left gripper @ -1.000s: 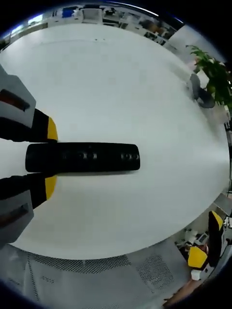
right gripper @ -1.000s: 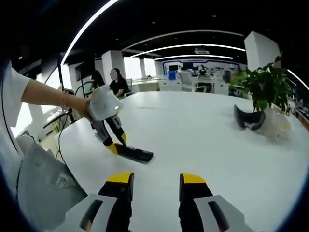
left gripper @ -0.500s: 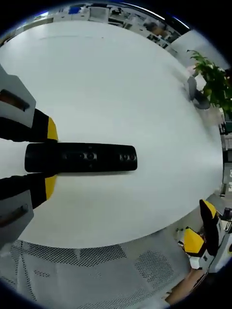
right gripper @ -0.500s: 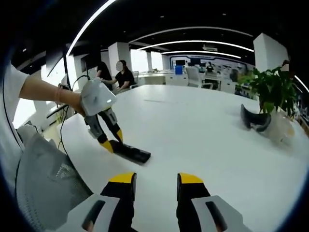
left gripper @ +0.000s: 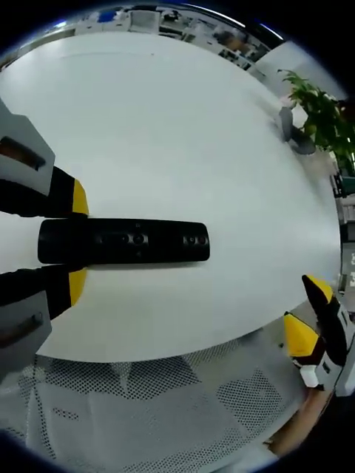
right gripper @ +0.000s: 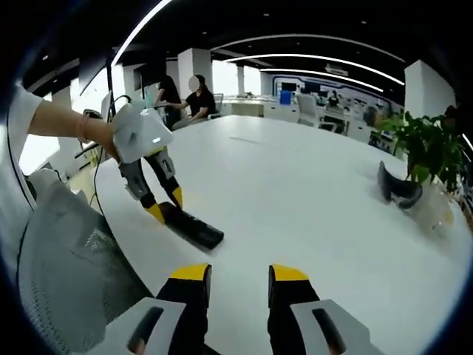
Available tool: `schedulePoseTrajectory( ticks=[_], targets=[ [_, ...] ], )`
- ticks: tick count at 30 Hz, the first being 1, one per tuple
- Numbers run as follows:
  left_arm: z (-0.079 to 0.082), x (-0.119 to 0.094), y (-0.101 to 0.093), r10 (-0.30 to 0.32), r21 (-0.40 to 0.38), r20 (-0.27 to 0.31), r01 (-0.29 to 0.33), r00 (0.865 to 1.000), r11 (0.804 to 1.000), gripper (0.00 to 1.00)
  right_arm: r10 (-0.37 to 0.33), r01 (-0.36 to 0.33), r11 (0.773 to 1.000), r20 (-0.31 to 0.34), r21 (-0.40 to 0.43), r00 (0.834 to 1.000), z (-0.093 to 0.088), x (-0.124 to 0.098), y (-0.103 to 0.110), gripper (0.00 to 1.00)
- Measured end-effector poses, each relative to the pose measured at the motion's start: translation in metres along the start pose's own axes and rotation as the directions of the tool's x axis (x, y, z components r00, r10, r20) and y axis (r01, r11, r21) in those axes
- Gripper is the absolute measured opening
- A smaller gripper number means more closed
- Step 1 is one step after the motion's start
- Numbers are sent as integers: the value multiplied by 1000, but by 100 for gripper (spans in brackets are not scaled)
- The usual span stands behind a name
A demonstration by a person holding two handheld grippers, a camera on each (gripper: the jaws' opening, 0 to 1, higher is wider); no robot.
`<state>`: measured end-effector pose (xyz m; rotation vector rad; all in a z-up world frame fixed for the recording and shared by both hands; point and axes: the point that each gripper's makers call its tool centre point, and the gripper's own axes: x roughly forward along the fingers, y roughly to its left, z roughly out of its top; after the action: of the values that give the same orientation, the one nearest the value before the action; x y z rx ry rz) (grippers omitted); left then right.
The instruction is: Press the specified remote control buttons in sequence, fully releasing each button before pressing the next.
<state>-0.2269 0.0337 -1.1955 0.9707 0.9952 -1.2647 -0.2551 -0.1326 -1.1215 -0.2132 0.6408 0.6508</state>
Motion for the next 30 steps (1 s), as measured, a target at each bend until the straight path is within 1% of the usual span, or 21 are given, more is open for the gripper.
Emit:
schedulePoseTrajectory(
  ticks=[3,10,13,14,18,20,25,30],
  targets=[
    [0,0,-6,-5,22,-8,5,1000,1000,24,6,-7,1000,-28,-28,1000,-3,3,2,28],
    [-1,-1,-17,-9,39,-15,9,1000,999,24,5,-10,998,-77,-55,997,-12,5,3,27],
    [-2,-1,-22,-11,52,-16,12,1000,999,24,-7,-3,997,-119,-80,993,-18,7,3,26],
    [-3,-1,-24,-13,54,-14,14,1000,998,24,-9,0,997,-124,-76,992,-19,7,5,26],
    [-4,-2,-30,-16,60,-8,17,1000,998,24,-12,-4,994,-152,-106,988,-23,9,6,26],
    [-4,-2,-33,-15,64,-3,15,1000,998,24,-11,-7,993,-156,-116,988,-23,9,7,25],
    [-6,-2,-41,-22,64,13,21,1000,998,24,14,-35,991,-164,-129,986,-24,10,12,23],
    [-6,-2,-48,-22,60,17,21,1000,998,24,38,-70,985,-197,-161,980,-29,12,20,21]
  ],
)
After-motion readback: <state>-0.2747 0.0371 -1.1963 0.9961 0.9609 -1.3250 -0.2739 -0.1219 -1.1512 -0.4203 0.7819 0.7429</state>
